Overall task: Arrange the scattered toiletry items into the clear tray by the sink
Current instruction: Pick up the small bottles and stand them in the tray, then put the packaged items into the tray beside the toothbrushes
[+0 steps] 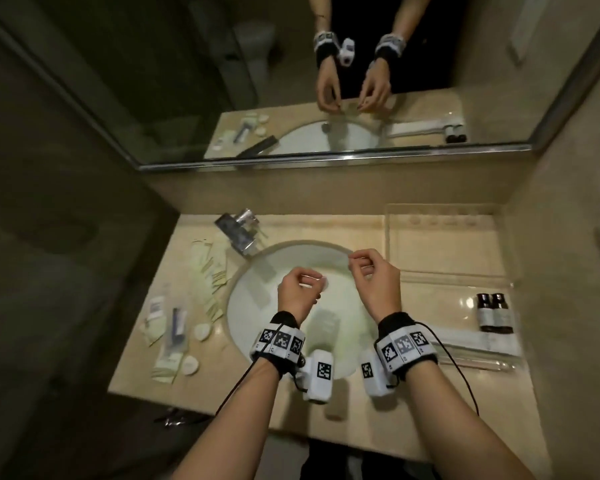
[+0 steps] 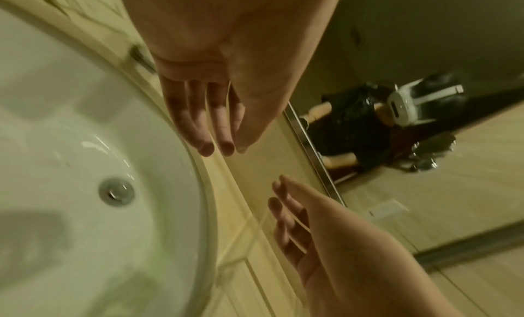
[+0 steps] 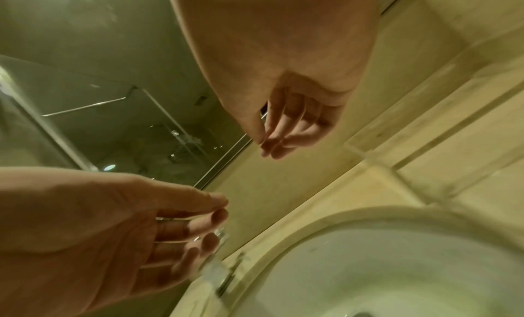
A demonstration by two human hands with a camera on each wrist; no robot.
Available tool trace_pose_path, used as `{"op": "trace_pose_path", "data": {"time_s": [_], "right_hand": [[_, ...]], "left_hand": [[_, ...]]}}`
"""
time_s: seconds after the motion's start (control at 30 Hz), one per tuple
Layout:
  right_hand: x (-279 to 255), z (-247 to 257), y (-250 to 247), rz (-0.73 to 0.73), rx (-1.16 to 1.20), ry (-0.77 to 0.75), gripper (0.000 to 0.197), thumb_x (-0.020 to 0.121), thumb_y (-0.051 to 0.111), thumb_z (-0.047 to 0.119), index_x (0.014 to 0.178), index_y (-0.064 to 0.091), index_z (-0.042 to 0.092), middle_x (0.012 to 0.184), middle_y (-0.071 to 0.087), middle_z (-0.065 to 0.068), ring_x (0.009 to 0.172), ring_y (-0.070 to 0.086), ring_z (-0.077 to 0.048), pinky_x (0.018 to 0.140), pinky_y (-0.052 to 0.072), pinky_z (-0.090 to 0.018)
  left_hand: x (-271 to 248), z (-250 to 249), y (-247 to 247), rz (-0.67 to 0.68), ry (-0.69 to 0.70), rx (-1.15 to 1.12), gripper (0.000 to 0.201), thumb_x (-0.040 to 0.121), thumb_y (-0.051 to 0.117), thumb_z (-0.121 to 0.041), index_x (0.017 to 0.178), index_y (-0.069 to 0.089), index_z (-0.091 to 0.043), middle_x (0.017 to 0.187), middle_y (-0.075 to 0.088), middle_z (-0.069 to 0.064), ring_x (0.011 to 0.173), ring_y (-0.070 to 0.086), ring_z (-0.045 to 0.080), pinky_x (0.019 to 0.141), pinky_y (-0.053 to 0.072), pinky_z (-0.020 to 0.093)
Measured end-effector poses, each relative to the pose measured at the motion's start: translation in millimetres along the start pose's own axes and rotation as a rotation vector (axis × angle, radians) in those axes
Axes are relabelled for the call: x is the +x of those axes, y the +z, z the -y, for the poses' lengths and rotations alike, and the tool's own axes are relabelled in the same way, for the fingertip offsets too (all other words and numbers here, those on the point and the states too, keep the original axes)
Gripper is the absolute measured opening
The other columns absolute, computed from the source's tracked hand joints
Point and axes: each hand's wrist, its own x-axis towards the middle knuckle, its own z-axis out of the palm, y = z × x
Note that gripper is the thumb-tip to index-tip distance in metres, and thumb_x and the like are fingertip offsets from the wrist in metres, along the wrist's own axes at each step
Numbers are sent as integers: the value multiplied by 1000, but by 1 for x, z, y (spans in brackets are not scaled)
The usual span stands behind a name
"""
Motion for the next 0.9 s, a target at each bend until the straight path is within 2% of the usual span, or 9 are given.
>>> {"op": "trace_pose_path", "data": {"time_s": [0.07,0.23,0.37,0.43,0.53,0.6,0.67,0.77,0.9], "right_hand": [[-8,12,29,80,16,-30,8,90,62,16,92,68,21,83,71,2,76,66,-12,63,47,-8],[-28,28,90,240,-42,-46,9,89,61,19,92,69,22,81,71,3,75,67,-11,69,55,-26],[-42,42,145,345,-144,-76,8,89,61,20,89,68,21,78,71,4,69,65,-8,65,50,-19],[-48,47,176,399,-179,-77,8,88,61,19,87,68,22,77,70,6,68,64,-8,65,50,-20],[-55,54,227,441,-217,-41,8,86,61,21,87,69,22,77,70,6,69,65,-10,70,54,-28],[-59,58,259,487,-232,0,6,86,63,23,87,69,22,79,71,4,69,67,-12,71,57,-32],[-61,61,289,525,-237,33,4,85,65,23,85,69,21,78,71,1,69,68,-15,72,58,-36],[-63,58,325,550,-263,63,3,84,67,20,84,69,20,78,72,0,70,69,-17,74,59,-38],[-65,52,352,577,-331,82,5,85,66,21,88,69,17,81,72,1,75,68,-16,77,59,-38]], "left_hand": [[-3,12,-35,-68,-14,-8,8,81,68,-8,88,64,-7,75,66,7,56,59,18,49,49,23],[-5,43,-108,-171,-59,-17,7,82,68,-7,89,64,-6,70,63,3,54,59,19,48,48,22],[8,68,-163,-225,-97,-39,6,82,68,-7,86,64,-11,73,64,5,57,60,21,49,48,23],[22,84,-191,-242,-124,-52,6,82,68,-7,85,64,-12,75,65,4,60,61,21,51,48,23],[42,111,-234,-286,-181,-47,8,81,71,-8,84,65,-12,77,66,3,66,63,18,57,51,26],[53,130,-260,-331,-240,-26,11,78,73,-10,83,64,-14,81,69,5,73,65,20,70,56,31],[61,149,-282,-345,-317,27,19,74,77,-14,84,61,-16,88,69,7,81,64,22,80,54,33],[69,177,-304,-333,-434,205,37,65,83,-25,87,53,-22,101,63,8,94,63,27,87,53,38],[74,201,-312,-225,-482,273,54,61,86,-31,100,52,-16,106,64,10,99,62,29,87,51,35]]}}
